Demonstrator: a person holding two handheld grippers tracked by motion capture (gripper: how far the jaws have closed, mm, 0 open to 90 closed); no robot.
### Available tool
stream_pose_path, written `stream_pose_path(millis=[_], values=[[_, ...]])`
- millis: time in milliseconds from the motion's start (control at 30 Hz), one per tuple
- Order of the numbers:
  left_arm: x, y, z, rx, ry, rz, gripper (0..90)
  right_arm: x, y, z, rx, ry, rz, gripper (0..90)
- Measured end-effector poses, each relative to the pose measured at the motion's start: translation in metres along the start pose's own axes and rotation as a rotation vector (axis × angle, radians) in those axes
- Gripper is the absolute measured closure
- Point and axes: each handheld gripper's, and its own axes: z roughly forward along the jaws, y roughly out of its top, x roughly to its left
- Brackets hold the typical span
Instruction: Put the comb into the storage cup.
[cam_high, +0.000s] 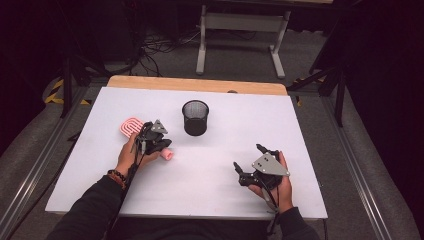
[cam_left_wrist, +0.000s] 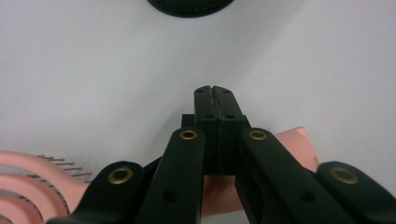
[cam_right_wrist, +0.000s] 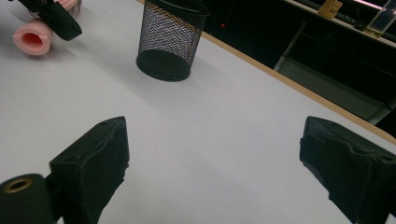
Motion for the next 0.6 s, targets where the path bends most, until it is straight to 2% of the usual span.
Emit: stream_pose_path(millis=[67,100,200,267,333,600], values=[[-0.001,-0.002,-0.001,0.008,0.002,0.009,89.8,0.000,0.000,0.000,0.001,0.001,0.001,8.9],[-0.003,-0.004,-0.003,0.020,-0.011,0.005,89.8,-0.001,0.000,0.000,0.002,0.000,0.002,8.9],[-0.005,-0.009,-0.005,0.023,-0.003,0.022,89.8,-0.001,-0.001,-0.001,0.002,0.000,0.003,8.9],[-0.005,-0.013,-0.009,0.025,-0.024,0.027,89.8,-0.001,-0.001,0.000,0.002,0.001,0.005,8.9],[-0.005,-0.017,-0.012,0.028,-0.024,0.034,89.8,-0.001,0.000,-0.001,0.002,0.000,0.005,9.0],[0.002,-0.033,-0.021,0.029,-0.019,0.016,89.8,0.001,0.001,-0.001,-0.001,0.003,0.001,9.0]])
